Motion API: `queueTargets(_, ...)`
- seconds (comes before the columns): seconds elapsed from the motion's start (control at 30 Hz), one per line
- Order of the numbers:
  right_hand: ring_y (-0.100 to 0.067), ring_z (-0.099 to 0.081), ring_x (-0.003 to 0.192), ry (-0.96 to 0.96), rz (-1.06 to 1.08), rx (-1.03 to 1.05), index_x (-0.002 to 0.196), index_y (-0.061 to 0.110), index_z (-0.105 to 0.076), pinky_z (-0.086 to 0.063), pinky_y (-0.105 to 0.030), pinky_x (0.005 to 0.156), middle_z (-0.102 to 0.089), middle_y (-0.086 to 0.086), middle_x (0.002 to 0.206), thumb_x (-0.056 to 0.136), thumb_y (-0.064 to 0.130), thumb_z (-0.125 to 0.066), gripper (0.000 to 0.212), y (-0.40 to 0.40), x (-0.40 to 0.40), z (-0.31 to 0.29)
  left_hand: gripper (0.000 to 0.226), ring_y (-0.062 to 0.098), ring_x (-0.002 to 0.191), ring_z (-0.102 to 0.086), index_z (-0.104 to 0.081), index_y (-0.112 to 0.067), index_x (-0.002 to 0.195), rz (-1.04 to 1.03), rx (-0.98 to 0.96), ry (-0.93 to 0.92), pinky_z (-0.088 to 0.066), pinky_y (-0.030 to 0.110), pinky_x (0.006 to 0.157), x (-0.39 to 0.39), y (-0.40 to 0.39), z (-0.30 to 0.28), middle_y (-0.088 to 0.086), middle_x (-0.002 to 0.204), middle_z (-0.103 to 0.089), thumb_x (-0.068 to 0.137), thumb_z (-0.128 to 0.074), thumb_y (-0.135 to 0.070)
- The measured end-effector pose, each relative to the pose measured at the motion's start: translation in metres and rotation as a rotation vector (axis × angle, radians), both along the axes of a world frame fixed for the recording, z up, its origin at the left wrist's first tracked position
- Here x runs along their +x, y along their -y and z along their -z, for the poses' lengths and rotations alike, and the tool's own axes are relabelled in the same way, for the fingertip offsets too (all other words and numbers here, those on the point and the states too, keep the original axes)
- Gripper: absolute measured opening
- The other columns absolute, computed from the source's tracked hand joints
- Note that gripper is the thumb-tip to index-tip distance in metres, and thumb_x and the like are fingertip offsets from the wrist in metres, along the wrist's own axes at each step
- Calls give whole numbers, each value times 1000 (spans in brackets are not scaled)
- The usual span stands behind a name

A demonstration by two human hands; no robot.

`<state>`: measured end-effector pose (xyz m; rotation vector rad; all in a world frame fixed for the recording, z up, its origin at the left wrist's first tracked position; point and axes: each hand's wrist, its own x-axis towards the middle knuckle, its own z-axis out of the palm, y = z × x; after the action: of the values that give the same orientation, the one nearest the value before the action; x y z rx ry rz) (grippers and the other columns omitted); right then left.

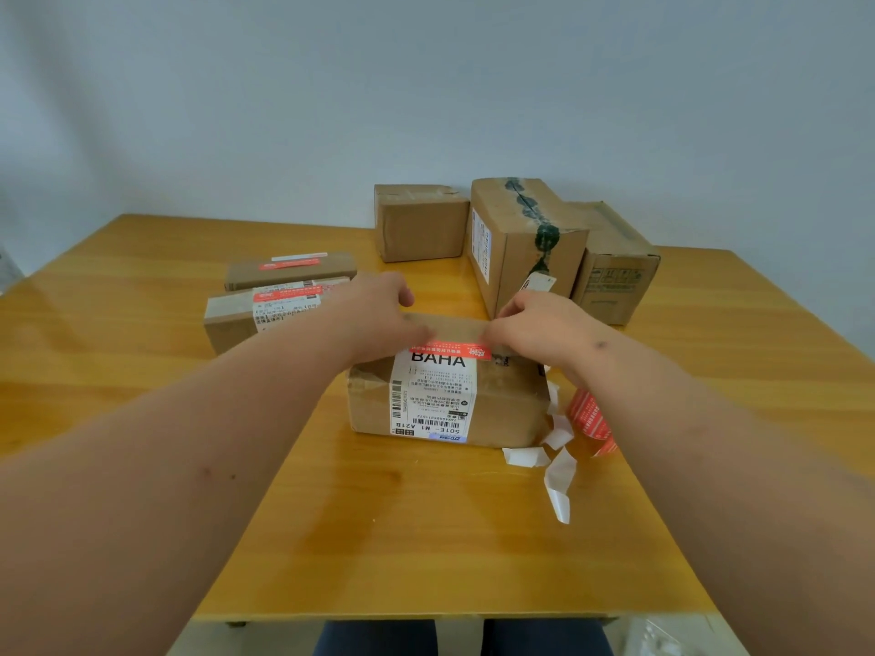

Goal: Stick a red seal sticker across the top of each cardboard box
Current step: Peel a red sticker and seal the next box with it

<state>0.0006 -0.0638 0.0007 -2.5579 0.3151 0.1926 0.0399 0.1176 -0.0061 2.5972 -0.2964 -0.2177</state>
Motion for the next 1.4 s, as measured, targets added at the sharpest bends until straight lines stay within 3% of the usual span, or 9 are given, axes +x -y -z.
queueTargets(0.13,-19,-52,99,25,25,16,119,16,-56,-47,-30,76,-56,-5,115,86,19,-60,33,3,0,1,41,26,105,-57,-53,-27,124,-35,-60,-11,-53,43,90,2,-3,4,5,120,-56,86,-67,-22)
queueTargets(0.33,-19,-50,104,-39,-42,101,127,20,-51,-44,-30,80,-53,-3,119,79,21,-72,53,2,-6,-1,62,27,109,-55,-48,-29,131,1,-53,-53,-56,43,86,-2,-4,5,4,124,-49,77,-78,-32)
queueTargets(0.4,-18,-50,103,-27,-44,115,127,20,-52,-44,-29,76,-54,-2,118,82,16,-66,47,3,-5,0,55,26,103,-56,-49,-27,130,-10,-136,-105,-57,41,83,-1,-5,5,6,124,-49,81,-72,-17)
queueTargets(0.57,-10,-51,85,37,1,96,113,23,-54,-43,-25,66,-55,5,97,83,32,-67,34,-3,-2,9,49,27,103,-58,-51,-28,125,-41,-77,-46,-57,43,84,-2,-1,7,3,116,-53,81,-72,-35)
queueTargets(0.7,-16,-53,96,83,28,73,116,20,-58,-47,-28,73,-58,-1,112,89,16,-55,27,-3,2,11,38,24,97,-59,-51,-26,126,-88,-137,-33,-55,38,80,0,-2,11,3,113,-56,90,-57,-13)
queueTargets(0.87,-6,-50,77,61,-1,58,109,22,-52,-45,-28,70,-58,7,87,86,38,-65,30,-5,1,14,57,25,101,-59,-47,-24,129,-70,82,29,-56,42,84,-4,4,8,4,119,-55,83,-65,-52)
queueTargets(1.1,-16,-48,105,-12,-51,85,129,22,-47,-40,-30,77,-50,4,120,74,55,-72,69,-2,-5,11,88,31,123,-45,-37,-26,140,-25,194,30,-47,50,98,-11,7,8,8,137,-43,70,-65,-72)
queueTargets(1.3,-18,-49,104,-16,-45,162,128,23,-51,-41,-25,70,-53,0,118,80,24,-66,50,2,-7,8,61,23,93,-60,-42,-25,132,-46,-206,-140,-57,37,77,-9,-5,6,4,111,-54,81,-70,-8)
queueTargets(1.4,-17,-48,106,-13,-52,163,130,22,-52,-40,-23,70,-53,0,119,84,16,-63,48,1,-7,8,52,19,92,-57,-46,-25,131,-43,-282,-126,-53,36,81,-8,-11,7,0,101,-55,87,-61,-1)
